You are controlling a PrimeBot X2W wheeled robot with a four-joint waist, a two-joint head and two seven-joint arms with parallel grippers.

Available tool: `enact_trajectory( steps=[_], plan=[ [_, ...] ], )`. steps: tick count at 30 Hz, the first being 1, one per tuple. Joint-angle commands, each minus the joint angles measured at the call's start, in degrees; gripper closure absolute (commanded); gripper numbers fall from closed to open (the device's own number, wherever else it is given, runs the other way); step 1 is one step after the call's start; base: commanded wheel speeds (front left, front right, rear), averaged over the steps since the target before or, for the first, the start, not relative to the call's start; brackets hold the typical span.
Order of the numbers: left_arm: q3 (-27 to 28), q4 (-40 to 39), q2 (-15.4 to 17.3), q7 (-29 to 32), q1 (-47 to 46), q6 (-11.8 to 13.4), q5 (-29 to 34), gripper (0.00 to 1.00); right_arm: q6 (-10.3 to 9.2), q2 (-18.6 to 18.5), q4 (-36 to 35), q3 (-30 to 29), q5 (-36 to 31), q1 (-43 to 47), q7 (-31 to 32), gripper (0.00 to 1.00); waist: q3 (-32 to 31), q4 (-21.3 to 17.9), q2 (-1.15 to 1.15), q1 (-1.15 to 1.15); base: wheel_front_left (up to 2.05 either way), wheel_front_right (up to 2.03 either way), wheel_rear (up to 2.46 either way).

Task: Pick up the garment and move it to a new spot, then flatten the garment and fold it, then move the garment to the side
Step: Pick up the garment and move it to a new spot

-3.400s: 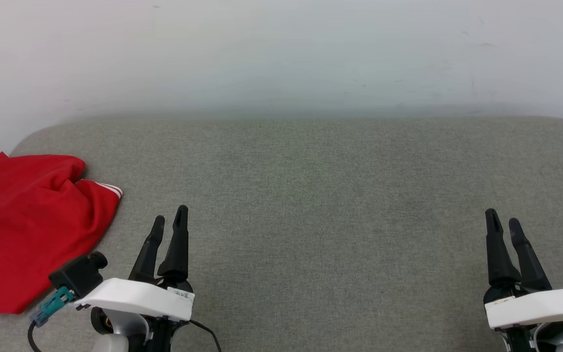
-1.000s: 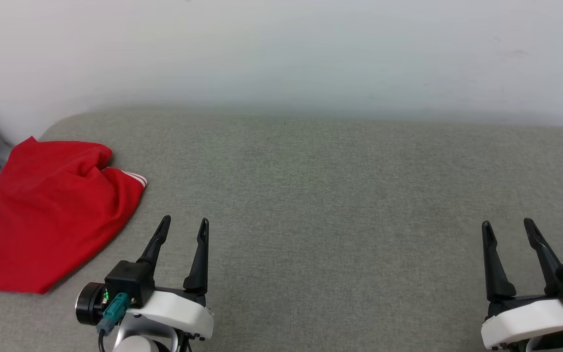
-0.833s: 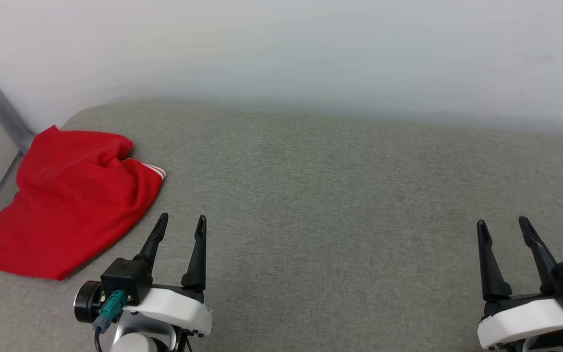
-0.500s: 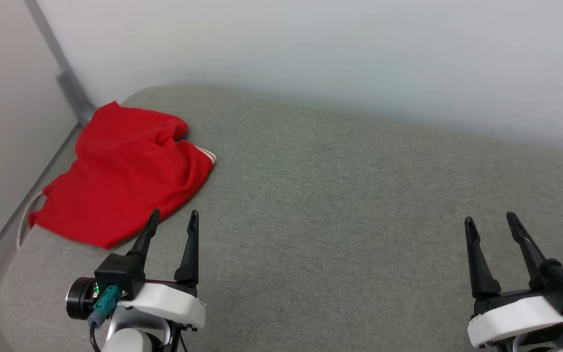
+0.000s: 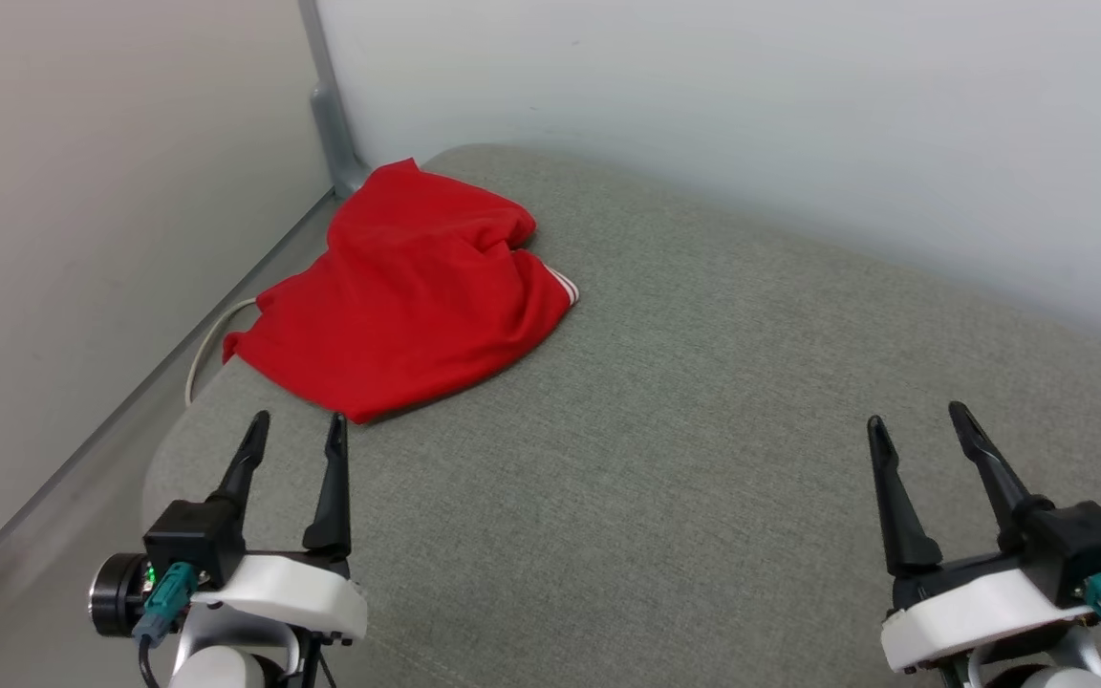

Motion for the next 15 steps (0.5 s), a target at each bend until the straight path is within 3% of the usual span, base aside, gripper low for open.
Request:
enact_trajectory(
  steps=[1,15],
  plan=[
    [1.1,-0.54,0.0,-0.15,0.74,-0.1,-0.21,0.0,-0.04,0.08,0.18,1.09,0.0,-1.65,0.12,0.0,0.18,1.58,0.0,0.0,0.0,0.0,0.0],
    [4.3,-2.75,-0.05,-0.15,2.91,-0.06,-0.36,0.0,-0.05,0.06,2.53,3.31,-0.55,-4.66,-0.6,0.0,1.05,2.05,0.0,0.0,0.0,0.0,0.0]
  ],
)
